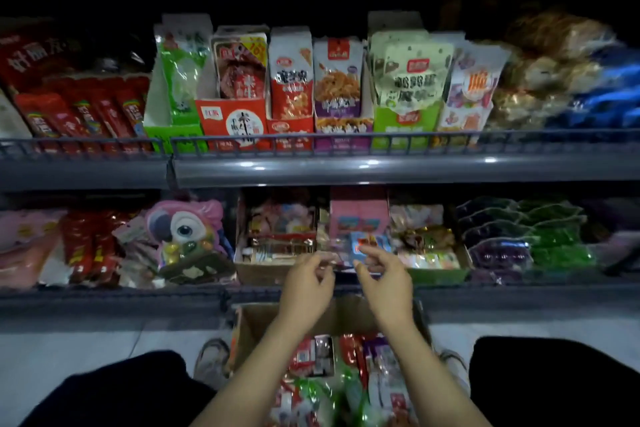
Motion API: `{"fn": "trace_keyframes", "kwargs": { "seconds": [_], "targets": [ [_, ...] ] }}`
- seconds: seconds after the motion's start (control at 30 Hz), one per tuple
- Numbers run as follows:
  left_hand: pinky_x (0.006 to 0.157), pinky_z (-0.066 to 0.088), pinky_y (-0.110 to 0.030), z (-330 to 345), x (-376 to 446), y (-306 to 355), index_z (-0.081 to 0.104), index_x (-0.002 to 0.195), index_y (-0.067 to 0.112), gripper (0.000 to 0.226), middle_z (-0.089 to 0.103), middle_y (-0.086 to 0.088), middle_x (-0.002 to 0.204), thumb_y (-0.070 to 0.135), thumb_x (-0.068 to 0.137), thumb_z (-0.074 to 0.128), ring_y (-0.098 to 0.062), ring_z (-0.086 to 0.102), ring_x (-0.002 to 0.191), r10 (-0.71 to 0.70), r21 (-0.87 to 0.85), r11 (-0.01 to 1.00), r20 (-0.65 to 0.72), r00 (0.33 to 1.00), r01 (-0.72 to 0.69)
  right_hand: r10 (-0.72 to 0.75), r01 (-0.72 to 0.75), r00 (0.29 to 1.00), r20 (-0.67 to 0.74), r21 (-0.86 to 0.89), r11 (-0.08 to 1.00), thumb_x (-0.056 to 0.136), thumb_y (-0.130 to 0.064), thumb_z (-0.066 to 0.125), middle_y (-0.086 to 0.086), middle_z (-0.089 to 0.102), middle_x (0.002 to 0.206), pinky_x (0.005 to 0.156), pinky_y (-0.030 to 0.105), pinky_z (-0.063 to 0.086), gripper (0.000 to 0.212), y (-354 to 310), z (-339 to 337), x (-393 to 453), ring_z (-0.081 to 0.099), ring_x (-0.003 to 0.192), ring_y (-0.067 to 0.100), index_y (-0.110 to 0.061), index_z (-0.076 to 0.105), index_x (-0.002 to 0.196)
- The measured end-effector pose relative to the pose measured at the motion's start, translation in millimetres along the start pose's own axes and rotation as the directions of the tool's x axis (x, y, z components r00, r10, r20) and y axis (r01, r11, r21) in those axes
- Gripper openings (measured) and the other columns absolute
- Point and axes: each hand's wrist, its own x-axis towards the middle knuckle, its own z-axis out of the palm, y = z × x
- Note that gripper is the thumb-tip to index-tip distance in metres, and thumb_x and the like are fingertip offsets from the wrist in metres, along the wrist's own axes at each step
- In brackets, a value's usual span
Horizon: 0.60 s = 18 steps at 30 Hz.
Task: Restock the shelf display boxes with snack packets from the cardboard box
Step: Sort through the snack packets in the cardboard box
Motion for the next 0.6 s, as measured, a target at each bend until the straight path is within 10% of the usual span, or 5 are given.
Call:
{"fn": "trace_keyframes", "kwargs": {
  "seconds": [0.33,0.6],
  "targets": [
    [0.077,0.048,-0.026,126.3,-53.8,-104.8,0.067,0.103,0.011,0.02,0.068,-0.003,0.098,0.009,0.09,0.052,-0.02,0.062,0.089,-0.393,-0.038,0.908,0.26,0.882,0.416,0.444,-0.415,0.889,0.107,-0.219,0.883,0.085,-0.017,0.065,0.009,0.071,0.096,0.078,0.028,0.048,0.02,161.6,36.8,-57.1,0.065,0.091,0.026,-0.011,0.07,0.104],
    [0.071,0.042,-0.023,187.7,-75.1,-160.0,0.066,0.103,0.001,0.021,0.067,-0.016,0.097,0.01,0.094,0.049,-0.025,0.061,0.09,-0.545,0.051,0.798,0.485,0.684,0.6,0.725,-0.65,0.664,0.185,-0.337,0.681,0.088,-0.005,0.058,0.018,0.062,0.12,0.081,0.009,0.039,0.03,243.8,48.5,-98.4,0.057,0.113,0.028,0.003,0.061,0.117]
  ]
}}
